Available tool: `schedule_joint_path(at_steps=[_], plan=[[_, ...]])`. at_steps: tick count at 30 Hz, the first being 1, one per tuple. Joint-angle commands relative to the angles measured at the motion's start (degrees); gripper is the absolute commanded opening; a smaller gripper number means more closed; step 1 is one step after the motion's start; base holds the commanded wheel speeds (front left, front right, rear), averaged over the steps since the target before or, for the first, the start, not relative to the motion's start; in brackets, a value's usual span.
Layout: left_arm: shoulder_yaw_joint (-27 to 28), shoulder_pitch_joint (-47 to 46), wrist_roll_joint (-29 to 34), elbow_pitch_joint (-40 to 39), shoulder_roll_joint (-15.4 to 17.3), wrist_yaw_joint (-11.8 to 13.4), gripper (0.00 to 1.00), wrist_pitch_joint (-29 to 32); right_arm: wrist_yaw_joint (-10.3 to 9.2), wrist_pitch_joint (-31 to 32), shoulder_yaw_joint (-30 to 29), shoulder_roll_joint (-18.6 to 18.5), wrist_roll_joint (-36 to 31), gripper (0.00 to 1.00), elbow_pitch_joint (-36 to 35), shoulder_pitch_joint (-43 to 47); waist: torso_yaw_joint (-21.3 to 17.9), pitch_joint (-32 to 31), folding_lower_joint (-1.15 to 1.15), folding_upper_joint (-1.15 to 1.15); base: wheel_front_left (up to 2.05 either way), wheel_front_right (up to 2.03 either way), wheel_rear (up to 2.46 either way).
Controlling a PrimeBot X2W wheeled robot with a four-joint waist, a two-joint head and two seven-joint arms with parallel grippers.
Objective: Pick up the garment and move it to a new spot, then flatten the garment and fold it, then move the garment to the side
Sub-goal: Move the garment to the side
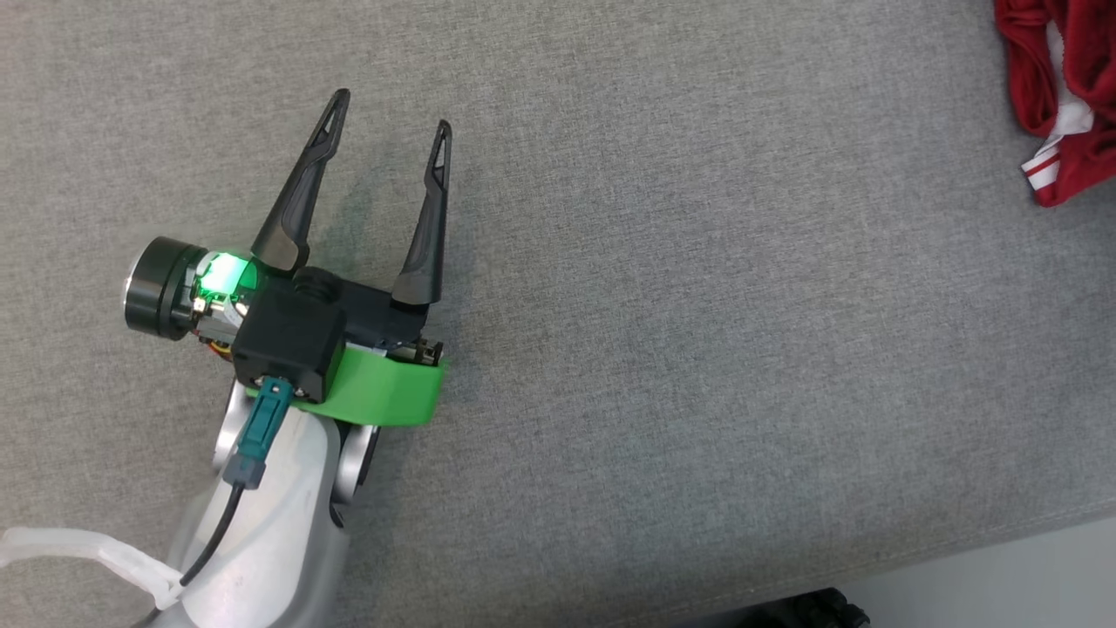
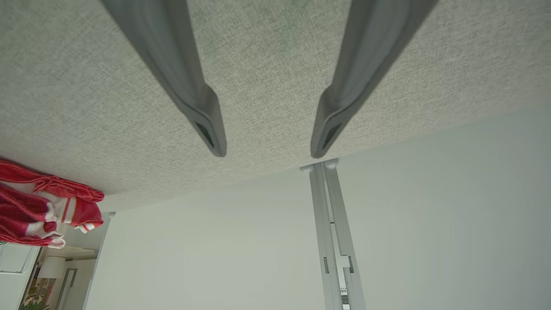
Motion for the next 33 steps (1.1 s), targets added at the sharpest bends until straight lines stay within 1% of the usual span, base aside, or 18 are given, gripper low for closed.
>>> schedule_joint_path(at_steps=[1,3,5,7,10,12,15,18,21,25,27,30,33], plan=[[0.2,0.3,0.1,0.1,0.5,0.3,1.0,0.0,-0.1,-0.7,-0.8,0.3,0.4,1.0,0.6,1.1,-0.4,-0.9,0.0,0.0,0.0,0.0,0.0],[0.3,1.3,-0.4,0.5,0.7,0.5,1.0,0.0,-0.09,-1.3,-2.5,1.8,0.4,1.0,0.3,3.1,-0.8,-2.3,0.0,0.0,0.0,0.0,0.0],[0.6,2.4,-0.8,0.8,0.9,0.8,1.0,0.0,-0.09,-1.5,-6.2,2.5,-1.0,1.0,-2.7,5.1,-1.4,-4.0,0.0,0.0,0.0,0.0,0.0],[1.1,3.7,-1.4,1.1,1.0,1.3,1.0,0.0,-0.09,-1.4,-10.6,4.2,-2.7,1.0,-6.8,9.2,-2.1,-6.0,0.0,0.0,0.0,0.0,0.0],[2.1,6.4,-2.6,1.3,1.1,2.1,1.0,0.1,-0.09,-1.4,-17.4,8.4,-5.9,1.0,-15.2,16.2,-3.2,-9.1,0.0,0.0,0.0,0.0,0.0],[2.7,8.1,-3.3,1.5,1.2,2.7,1.0,0.2,-0.09,-1.4,-20.7,10.9,-8.3,1.0,-20.5,20.7,-3.5,-11.0,0.0,0.0,0.0,0.0,0.0],[3.5,10.8,-4.3,1.8,1.1,3.7,1.0,0.2,-0.09,-1.4,-23.3,15.0,-11.4,1.0,-27.1,27.2,-3.4,-13.6,0.0,0.0,0.0,0.0,0.0],[4.5,13.3,-5.6,2.0,0.8,4.7,1.0,0.2,-0.09,-1.4,-24.1,18.8,-14.2,1.0,-33.4,33.2,-2.6,-15.9,0.0,0.0,0.0,0.0,0.0],[5.2,15.3,-6.6,2.4,0.7,5.3,1.0,0.1,-0.09,-1.2,-23.4,22.3,-16.0,1.0,-38.4,37.4,-1.3,-17.8,0.0,0.0,0.0,0.0,0.0],[6.1,17.4,-7.8,3.4,0.3,5.9,1.0,0.0,-0.09,0.6,-21.4,26.6,-18.1,1.0,-44.5,41.7,1.4,-20.3,0.0,0.0,0.0,0.0,0.0],[6.6,18.3,-8.6,4.5,0.2,6.2,1.0,0.0,-0.09,1.8,-20.3,28.9,-18.9,1.0,-47.1,43.4,3.4,-21.6,0.0,0.0,0.0,0.0,0.0],[7.4,19.1,-9.2,5.6,0.2,6.5,1.0,-0.1,-0.09,3.1,-18.8,31.1,-20.0,1.0,-49.4,45.0,5.8,-23.1,0.0,0.0,0.0,0.0,0.0],[7.9,19.7,-9.6,6.8,0.4,6.3,1.0,0.0,-0.09,4.6,-18.0,32.0,-21.6,1.0,-51.0,46.2,8.4,-24.6,0.0,0.0,0.0,0.0,0.0]])
